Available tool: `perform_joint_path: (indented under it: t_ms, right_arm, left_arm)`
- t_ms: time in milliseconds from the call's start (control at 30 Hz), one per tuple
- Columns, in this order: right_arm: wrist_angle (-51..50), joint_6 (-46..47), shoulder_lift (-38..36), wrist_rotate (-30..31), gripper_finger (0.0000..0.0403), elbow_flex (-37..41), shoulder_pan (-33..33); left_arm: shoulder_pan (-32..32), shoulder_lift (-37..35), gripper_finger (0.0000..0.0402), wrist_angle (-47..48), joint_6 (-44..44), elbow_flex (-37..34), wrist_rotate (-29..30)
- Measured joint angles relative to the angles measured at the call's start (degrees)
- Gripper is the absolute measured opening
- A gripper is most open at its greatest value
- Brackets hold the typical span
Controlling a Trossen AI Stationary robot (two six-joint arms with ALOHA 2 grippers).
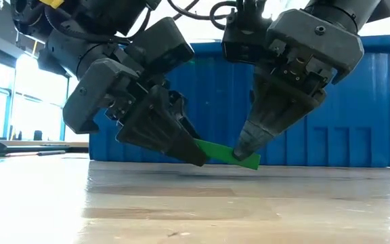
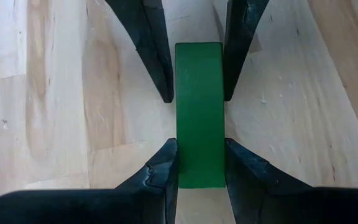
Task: Sort blocks
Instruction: Put the green block into the blue bin with the other green block
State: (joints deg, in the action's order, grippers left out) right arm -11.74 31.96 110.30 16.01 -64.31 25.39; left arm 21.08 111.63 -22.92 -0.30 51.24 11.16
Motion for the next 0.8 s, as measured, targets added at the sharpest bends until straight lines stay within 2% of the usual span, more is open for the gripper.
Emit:
perform_joint_path:
  t_ms: [200,367,567,667,800]
  right_arm:
    - [-0.1,-0.1,0.0,0.1,0.0091,0.0,0.0]
    - [-0.1,0.1,0.0,0.9,0.0094,0.0,0.0]
    - [-0.7,1.1,0.0,2.5,0.0173,0.0,0.0]
    - [-4.6,4.8,-1.7,3.6,0.0186,0.0,1.3]
    - [-9.5,11.6,-6.3,6.6,0.0189,0.0,6.5]
  left_arm:
    - [0.0,0.0,0.0107,0.0,-0.2,0.0,0.7]
    - [0.3,0.0,0.0107,-0.1,-0.2,0.0,1.3]
    - [1.0,0.0,0.0106,0.1,-0.8,0.0,3.6]
    - [1.7,-1.4,0.0106,2.8,-4.3,-0.1,4.6]
    - [4.5,-7.6,0.0106,8.7,-12.1,-0.1,4.5]
